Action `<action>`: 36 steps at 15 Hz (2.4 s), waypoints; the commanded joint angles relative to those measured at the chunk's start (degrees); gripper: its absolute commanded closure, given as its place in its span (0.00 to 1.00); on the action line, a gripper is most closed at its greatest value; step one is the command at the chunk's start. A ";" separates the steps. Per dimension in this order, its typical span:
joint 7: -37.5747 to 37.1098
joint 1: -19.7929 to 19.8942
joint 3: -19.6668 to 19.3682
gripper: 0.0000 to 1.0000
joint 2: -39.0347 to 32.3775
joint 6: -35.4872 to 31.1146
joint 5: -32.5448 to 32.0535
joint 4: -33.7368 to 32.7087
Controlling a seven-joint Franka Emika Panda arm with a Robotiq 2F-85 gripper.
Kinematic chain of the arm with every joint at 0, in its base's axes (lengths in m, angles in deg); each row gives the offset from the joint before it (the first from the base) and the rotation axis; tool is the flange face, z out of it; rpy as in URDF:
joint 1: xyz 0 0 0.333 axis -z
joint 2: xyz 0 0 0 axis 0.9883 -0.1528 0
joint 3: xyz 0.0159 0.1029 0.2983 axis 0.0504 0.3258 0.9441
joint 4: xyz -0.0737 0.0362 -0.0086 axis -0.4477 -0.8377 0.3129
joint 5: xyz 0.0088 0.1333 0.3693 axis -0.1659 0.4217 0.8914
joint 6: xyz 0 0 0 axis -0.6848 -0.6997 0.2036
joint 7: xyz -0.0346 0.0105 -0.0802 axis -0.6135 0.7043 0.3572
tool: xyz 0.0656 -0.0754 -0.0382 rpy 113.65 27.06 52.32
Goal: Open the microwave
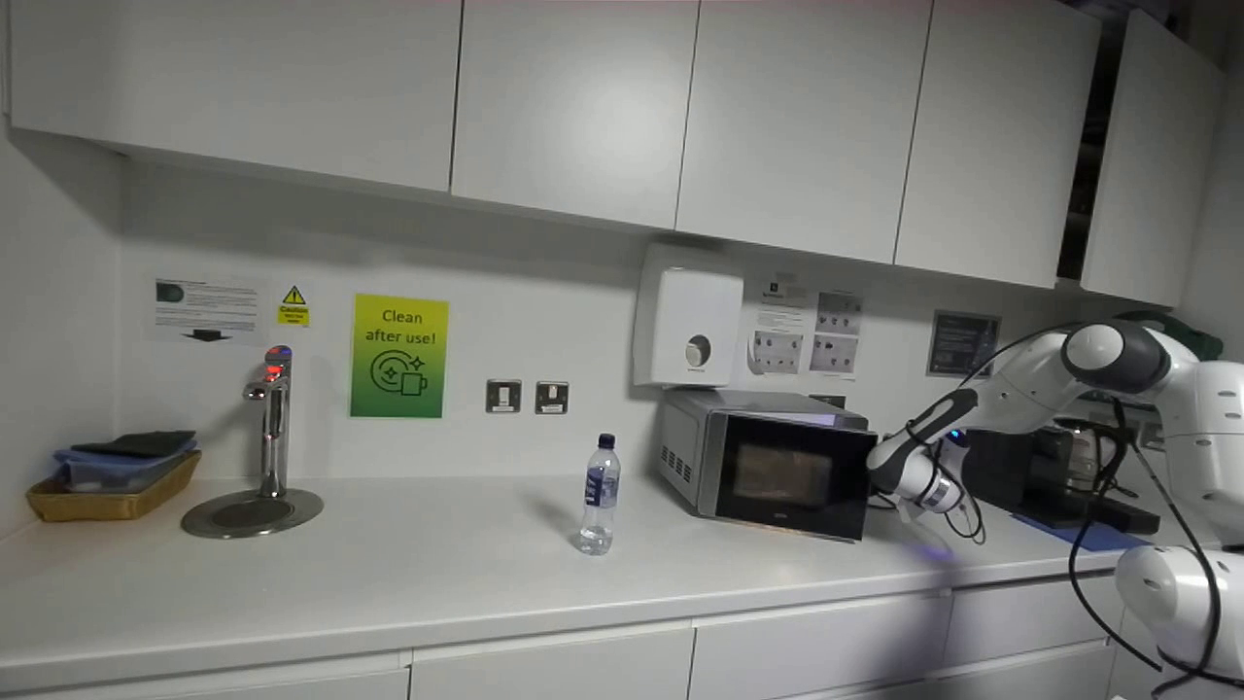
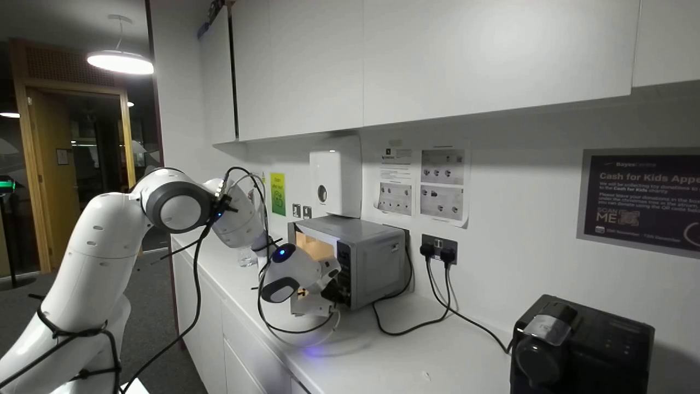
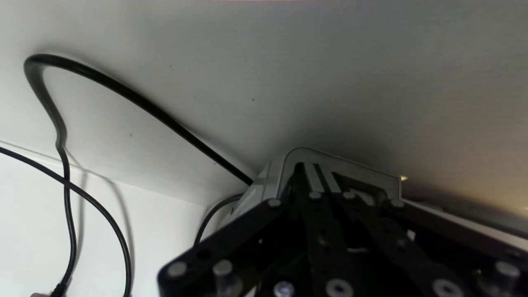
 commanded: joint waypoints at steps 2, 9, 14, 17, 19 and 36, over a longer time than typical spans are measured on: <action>1.43 -2.46 -0.18 1.00 5.80 -1.30 0.31 -11.31; -1.18 -2.88 -0.12 1.00 4.54 -1.30 -0.10 -10.40; -4.16 -2.92 -0.12 1.00 3.63 -1.32 0.68 -9.80; -6.64 -2.89 -0.12 1.00 2.63 -1.34 0.67 -9.15; -8.18 -2.81 0.08 1.00 1.69 -1.37 0.53 -7.82; -12.95 -2.73 -0.26 1.00 -7.84 12.03 1.38 -3.32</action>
